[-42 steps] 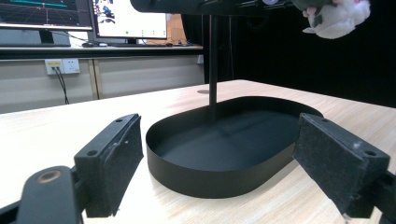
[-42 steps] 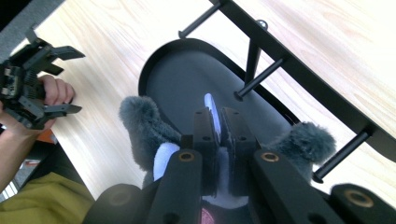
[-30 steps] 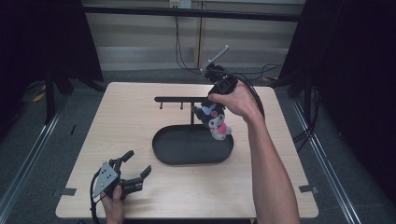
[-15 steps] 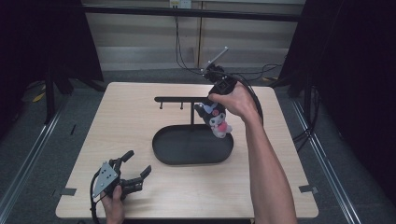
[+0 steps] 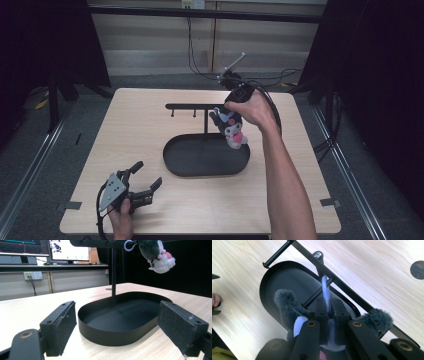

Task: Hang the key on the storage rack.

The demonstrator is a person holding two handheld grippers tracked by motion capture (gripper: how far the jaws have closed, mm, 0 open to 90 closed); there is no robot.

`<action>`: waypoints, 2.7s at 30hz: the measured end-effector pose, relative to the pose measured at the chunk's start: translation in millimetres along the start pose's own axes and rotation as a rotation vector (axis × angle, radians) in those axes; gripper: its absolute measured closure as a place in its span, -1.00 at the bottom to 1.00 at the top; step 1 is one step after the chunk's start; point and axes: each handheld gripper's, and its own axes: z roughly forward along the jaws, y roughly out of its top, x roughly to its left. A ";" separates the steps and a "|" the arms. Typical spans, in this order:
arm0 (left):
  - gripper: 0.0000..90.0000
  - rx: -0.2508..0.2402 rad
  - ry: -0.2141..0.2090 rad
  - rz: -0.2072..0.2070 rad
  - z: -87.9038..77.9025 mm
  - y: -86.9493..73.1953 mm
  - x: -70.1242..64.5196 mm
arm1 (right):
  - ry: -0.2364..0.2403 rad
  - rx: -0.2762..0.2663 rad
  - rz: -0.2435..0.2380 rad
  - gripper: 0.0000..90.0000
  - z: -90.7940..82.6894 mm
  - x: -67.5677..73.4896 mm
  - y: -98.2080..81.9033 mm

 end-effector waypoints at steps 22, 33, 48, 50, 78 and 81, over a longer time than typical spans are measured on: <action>-0.66 -0.008 0.007 -0.001 0.2 -0.2 -0.7 | -0.023 0.039 0.002 0.74 7.2 -0.1 -3.6; -0.66 0.003 0.005 0.007 -0.4 0.1 -0.1 | 0.000 0.007 0.004 0.63 -3.6 -0.6 -12.4; -0.66 0.000 0.009 0.003 -0.4 -0.2 -0.6 | 0.099 -0.112 -0.037 0.42 -5.2 7.6 -46.6; -0.66 0.000 0.009 0.003 -0.4 -0.2 -0.6 | 0.103 -0.122 -0.033 0.38 -2.5 8.8 -52.0; -0.66 -0.001 0.022 0.004 -0.6 -0.2 -1.1 | 0.093 -0.437 -0.023 -0.44 37.6 16.2 -153.6; -0.66 -0.001 0.021 0.003 -0.6 -0.2 -0.9 | 0.009 -0.471 0.002 -0.29 44.9 17.6 -170.9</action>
